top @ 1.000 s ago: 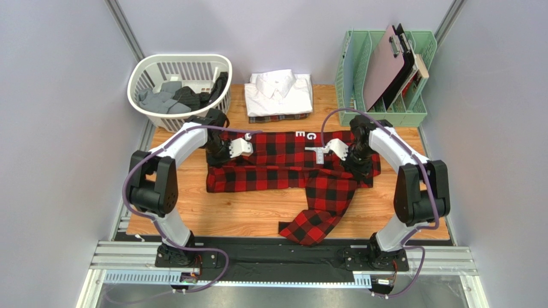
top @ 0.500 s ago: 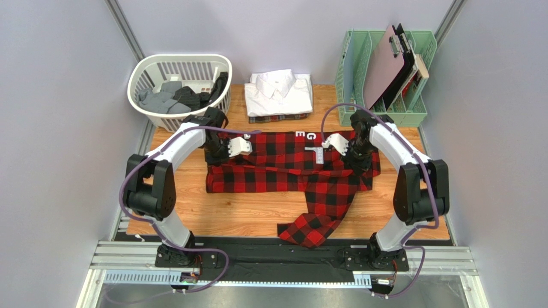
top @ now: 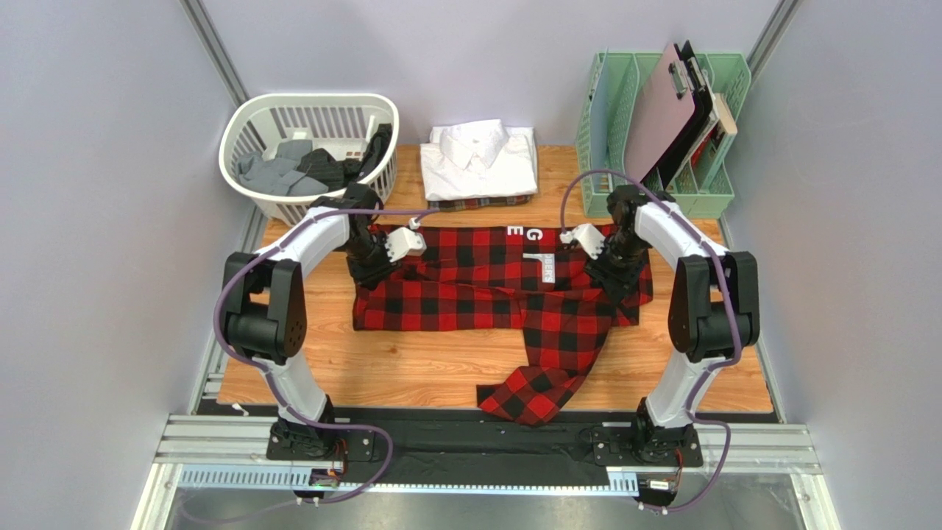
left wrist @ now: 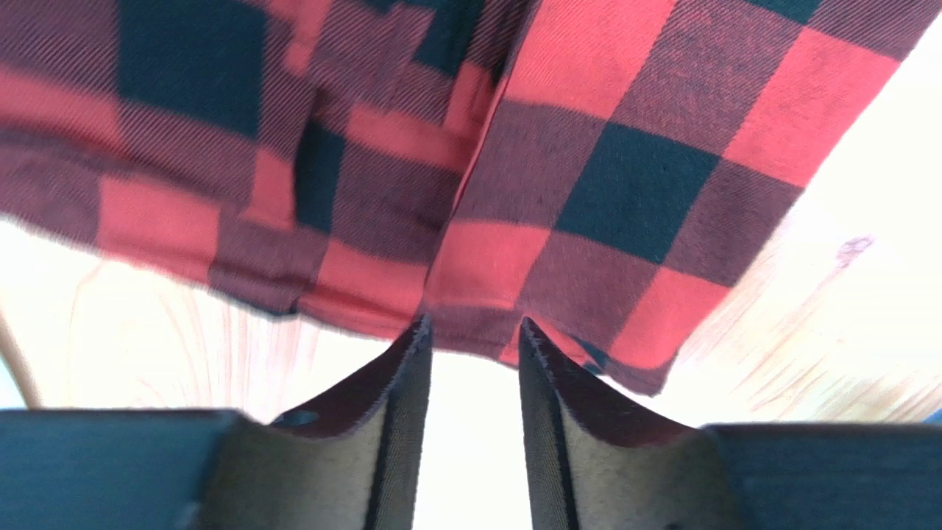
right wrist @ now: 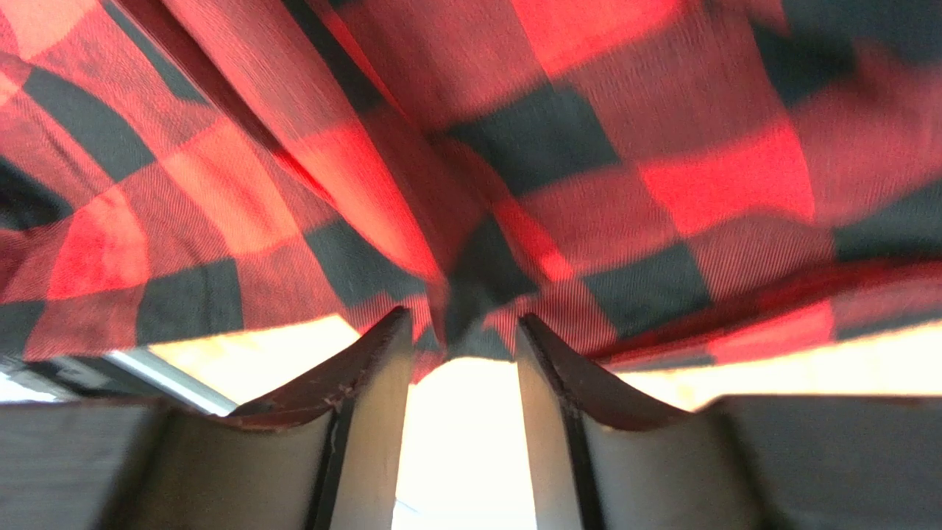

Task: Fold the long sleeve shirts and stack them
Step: Fold the shirt

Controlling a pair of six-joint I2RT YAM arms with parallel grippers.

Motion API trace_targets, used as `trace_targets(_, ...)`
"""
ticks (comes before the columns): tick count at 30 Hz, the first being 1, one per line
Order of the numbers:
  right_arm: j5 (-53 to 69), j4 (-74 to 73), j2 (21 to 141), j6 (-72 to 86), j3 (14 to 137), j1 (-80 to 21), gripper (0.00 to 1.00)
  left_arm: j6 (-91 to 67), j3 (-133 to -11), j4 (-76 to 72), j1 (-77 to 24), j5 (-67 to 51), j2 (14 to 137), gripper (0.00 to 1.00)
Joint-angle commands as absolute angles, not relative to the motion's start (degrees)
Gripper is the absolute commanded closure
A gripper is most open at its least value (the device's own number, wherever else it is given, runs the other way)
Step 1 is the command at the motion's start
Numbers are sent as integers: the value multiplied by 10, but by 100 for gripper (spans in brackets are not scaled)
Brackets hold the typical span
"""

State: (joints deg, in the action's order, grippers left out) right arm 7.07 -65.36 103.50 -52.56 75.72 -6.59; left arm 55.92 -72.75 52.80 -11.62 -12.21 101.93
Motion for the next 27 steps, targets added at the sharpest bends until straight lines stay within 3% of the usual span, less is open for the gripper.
trace_targets(1, 124, -701, 991, -476, 795, -15, 53, 504, -706, 526, -98, -185, 932, 57)
trace_targets(6, 147, -707, 974, -446, 740, 13, 53, 461, -664, 512, -98, -214, 890, 54)
trace_targets(10, 127, -655, 991, -419, 693, 13, 62, 440, -634, 493, -100, -211, 897, 55)
trace_targets(19, 72, -555, 1043, -383, 615, 15, 72, 451, -606, 469, -99, -150, 966, 66)
trace_targets(24, 73, -558, 992, -392, 577, 18, 70, 473, -573, 465, -98, -134, 951, 69)
trace_targets(27, 104, -587, 913, -419, 580, 18, 60, 462, -576, 475, -98, -185, 887, 59)
